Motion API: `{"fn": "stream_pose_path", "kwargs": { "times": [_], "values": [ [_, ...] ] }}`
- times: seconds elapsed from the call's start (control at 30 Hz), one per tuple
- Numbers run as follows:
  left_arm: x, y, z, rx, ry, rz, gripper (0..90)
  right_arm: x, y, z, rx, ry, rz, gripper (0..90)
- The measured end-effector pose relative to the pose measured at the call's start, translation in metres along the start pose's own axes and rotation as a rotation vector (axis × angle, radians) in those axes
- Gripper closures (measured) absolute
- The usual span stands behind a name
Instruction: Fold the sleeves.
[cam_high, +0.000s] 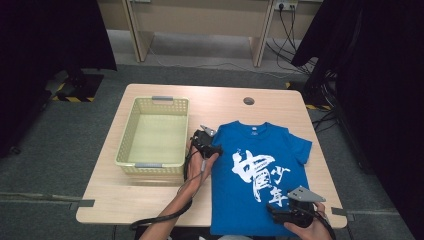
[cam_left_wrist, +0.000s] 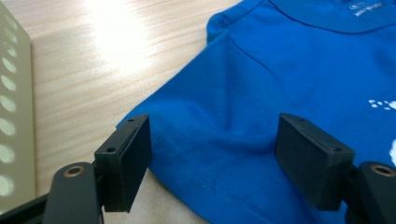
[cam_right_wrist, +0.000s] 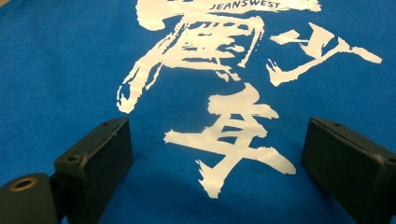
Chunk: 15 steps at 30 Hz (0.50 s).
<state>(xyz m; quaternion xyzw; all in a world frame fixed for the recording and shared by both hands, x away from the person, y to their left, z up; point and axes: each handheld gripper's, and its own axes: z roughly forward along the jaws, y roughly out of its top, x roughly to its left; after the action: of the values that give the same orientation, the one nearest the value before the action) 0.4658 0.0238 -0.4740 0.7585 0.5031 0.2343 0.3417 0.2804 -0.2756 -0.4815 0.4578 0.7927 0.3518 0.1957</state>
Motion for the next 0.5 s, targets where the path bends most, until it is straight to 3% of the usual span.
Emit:
{"fn": "stream_pose_path", "kwargs": {
  "times": [0.2, 0.5],
  "values": [
    [0.0067, 0.0023, 0.0042, 0.005, 0.009, -0.032, 26.8, 0.0006, 0.0001, 0.0003, 0.002, 0.0, -0.001, 8.7],
    [0.0095, 0.0055, 0.0074, 0.011, 0.019, -0.04, 25.4, 0.001, 0.0001, 0.0005, 0.002, -0.001, -0.001, 8.5]
  ]
}}
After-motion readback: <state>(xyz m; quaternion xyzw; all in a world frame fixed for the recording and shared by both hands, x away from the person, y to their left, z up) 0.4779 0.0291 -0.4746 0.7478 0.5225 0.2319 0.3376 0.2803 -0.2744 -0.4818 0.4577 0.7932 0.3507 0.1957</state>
